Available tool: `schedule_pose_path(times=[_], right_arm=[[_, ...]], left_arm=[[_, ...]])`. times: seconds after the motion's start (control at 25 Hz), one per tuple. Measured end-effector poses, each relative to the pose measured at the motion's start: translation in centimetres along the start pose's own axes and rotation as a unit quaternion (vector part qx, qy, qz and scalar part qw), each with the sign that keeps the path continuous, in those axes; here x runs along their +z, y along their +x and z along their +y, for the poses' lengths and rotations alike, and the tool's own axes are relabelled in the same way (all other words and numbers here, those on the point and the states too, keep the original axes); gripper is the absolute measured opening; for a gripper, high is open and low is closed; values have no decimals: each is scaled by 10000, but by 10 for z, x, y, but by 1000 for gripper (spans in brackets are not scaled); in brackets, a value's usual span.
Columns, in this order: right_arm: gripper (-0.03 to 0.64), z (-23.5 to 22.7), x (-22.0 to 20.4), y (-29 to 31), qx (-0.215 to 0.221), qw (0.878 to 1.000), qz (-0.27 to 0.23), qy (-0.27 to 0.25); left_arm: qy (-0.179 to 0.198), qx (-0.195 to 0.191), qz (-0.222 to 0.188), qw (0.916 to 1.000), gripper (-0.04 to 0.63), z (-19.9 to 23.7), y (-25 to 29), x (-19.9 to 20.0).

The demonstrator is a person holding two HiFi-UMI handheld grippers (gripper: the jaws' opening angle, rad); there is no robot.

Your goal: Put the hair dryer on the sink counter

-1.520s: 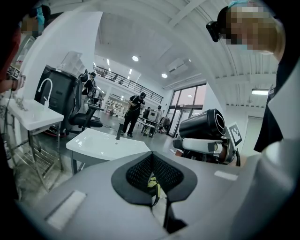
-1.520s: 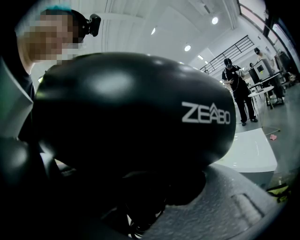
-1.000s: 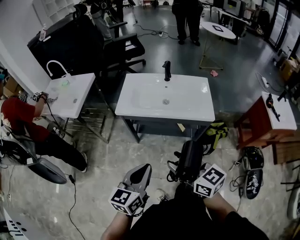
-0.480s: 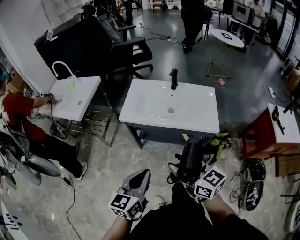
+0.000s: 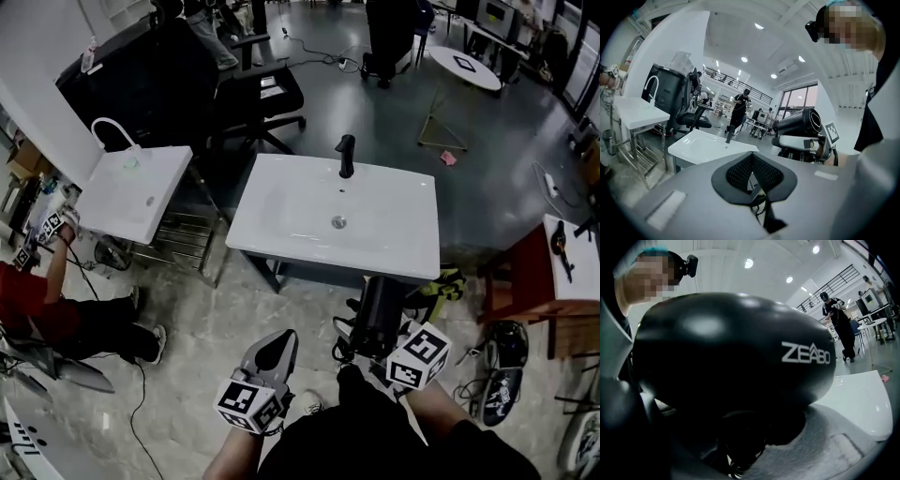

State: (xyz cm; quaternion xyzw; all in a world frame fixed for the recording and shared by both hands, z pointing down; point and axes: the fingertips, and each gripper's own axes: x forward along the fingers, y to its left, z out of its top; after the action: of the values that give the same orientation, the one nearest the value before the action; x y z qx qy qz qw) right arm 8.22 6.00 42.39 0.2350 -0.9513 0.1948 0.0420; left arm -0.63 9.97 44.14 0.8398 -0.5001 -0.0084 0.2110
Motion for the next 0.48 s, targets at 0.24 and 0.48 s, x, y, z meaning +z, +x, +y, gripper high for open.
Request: schedule_pose_path(times=[0.24, 0.48], right_arm=[[183, -44, 13, 14, 9, 10000, 88, 17], [183, -85, 26, 27, 48, 9998, 180, 33]], left_arm=[[-43, 52, 91, 9999, 3, 17, 43, 1], [-116, 149, 69, 9998, 3, 29, 80, 11]])
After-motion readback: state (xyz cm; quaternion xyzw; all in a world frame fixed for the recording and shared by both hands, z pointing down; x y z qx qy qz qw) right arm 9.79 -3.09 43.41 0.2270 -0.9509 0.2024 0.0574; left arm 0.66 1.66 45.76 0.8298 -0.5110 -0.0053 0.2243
